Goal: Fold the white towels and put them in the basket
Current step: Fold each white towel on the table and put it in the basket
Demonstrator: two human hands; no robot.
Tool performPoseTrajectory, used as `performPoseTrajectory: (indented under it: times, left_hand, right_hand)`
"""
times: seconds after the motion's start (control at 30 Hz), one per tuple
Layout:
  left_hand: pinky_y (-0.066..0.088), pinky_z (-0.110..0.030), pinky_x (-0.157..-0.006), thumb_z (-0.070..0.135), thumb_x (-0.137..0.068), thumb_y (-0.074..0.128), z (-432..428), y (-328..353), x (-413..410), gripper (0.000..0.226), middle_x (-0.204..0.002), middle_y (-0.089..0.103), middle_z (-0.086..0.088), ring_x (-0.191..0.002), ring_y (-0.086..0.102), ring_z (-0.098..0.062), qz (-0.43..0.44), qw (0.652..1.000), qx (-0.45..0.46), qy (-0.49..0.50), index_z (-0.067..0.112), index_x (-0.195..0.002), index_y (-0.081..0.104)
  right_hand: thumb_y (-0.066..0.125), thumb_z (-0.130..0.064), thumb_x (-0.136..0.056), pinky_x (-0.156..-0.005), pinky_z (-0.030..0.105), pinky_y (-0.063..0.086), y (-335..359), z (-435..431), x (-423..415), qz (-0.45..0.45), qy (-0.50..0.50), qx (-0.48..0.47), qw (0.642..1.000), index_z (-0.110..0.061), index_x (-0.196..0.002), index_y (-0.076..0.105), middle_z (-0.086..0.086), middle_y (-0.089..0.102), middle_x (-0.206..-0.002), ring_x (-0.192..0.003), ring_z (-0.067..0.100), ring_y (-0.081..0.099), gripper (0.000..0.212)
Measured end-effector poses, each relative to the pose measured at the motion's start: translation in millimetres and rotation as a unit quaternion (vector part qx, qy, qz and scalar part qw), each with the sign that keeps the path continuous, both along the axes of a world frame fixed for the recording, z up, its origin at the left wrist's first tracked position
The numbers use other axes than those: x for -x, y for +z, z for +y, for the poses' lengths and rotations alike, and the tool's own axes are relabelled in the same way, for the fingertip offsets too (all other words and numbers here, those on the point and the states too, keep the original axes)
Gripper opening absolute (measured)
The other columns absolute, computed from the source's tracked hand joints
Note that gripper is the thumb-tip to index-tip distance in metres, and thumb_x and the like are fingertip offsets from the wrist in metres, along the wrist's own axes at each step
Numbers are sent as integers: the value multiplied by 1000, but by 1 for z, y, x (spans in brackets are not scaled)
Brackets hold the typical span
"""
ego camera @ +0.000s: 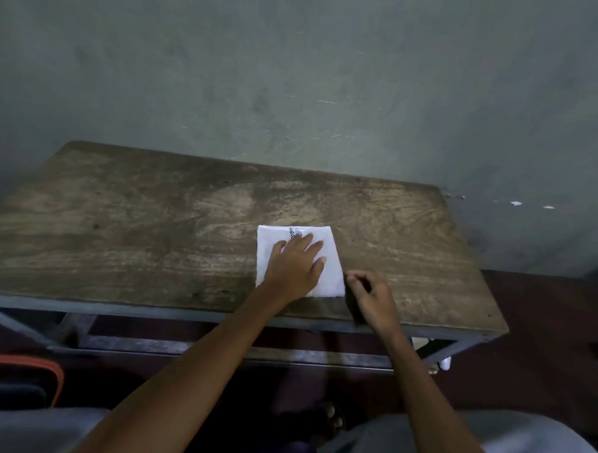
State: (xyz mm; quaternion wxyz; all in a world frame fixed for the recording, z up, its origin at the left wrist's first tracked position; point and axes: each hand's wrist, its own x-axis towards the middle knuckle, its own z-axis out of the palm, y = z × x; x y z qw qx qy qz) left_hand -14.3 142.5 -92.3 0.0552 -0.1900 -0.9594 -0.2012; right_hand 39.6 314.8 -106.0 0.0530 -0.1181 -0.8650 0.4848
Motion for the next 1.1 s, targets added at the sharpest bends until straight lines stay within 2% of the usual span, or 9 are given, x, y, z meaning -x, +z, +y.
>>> performPoseTrajectory:
  times: [0.17,0.33,0.5,0.6,0.67,0.77,0.9,1.03,1.1]
  left_hand:
    - [19,-54,-111,47,-90,8,7,-19,14,69,-151,31,-14,-140,28,-30,-5,993,114,8,11,-144,34]
    - [13,-51,-113,47,-89,1,9,-17,13,71,-155,23,-11,-144,18,-25,4,994,110,27,14,-147,25]
    - [4,-46,-116,44,-94,4,8,-20,14,62,-158,11,-5,-146,5,-18,-9,994,107,25,18,-149,14]
    - [6,-46,-116,47,-86,-6,9,-18,13,72,-158,14,-3,-146,6,-17,0,994,109,27,19,-149,17]
    - [6,-46,-116,46,-87,-5,9,-20,14,71,-158,15,-2,-146,7,-17,1,994,109,27,19,-148,18]
    - [6,-46,-116,47,-85,-8,9,-20,15,74,-158,16,-2,-146,7,-17,1,994,106,28,19,-148,18]
    - [4,-46,-116,49,-85,-8,7,-20,15,74,-158,12,0,-146,4,-16,-12,995,100,23,20,-149,15]
    - [3,-45,-117,43,-98,13,6,-19,18,56,-158,11,0,-146,3,-15,-20,995,98,25,20,-149,14]
    - [2,-44,-117,41,-100,17,7,-18,15,54,-158,10,0,-146,2,-15,-23,995,96,23,20,-149,14]
  right_hand:
    - [63,-47,-83,-100,32,29,1,-1,0,-35,49,-159,986,-35,-105,66,-10,45,-104,-109,11,41,26]
    - [67,-49,-78,-104,32,28,13,-1,3,-66,64,-88,992,-42,-98,63,-8,46,-109,-115,13,38,22]
    - [67,-47,-80,-91,17,23,18,-2,4,-108,108,-88,984,-32,-102,66,-8,35,-114,-104,4,26,26]
    - [69,-46,-77,-86,10,31,20,-1,7,-129,124,-46,983,-32,-86,68,-11,39,-111,-99,-2,35,17]
    - [69,-43,-78,-89,12,36,21,-3,8,-139,144,-25,979,-25,-89,71,-15,41,-104,-101,-1,41,21]
    - [67,-34,-84,-71,-1,33,24,-4,8,-151,155,-10,976,-21,-81,68,-15,41,-96,-90,-2,44,13]
    - [71,-38,-79,-68,2,32,19,0,10,-150,137,-43,978,-28,-68,61,-9,42,-104,-92,-1,44,18]
    - [70,-32,-81,-58,7,39,17,-7,13,-146,129,-11,981,-19,-81,63,-3,50,-99,-82,2,49,14]
    - [69,-37,-81,-61,12,40,15,-9,12,-142,119,-1,983,-21,-90,61,-1,56,-101,-85,7,54,20]
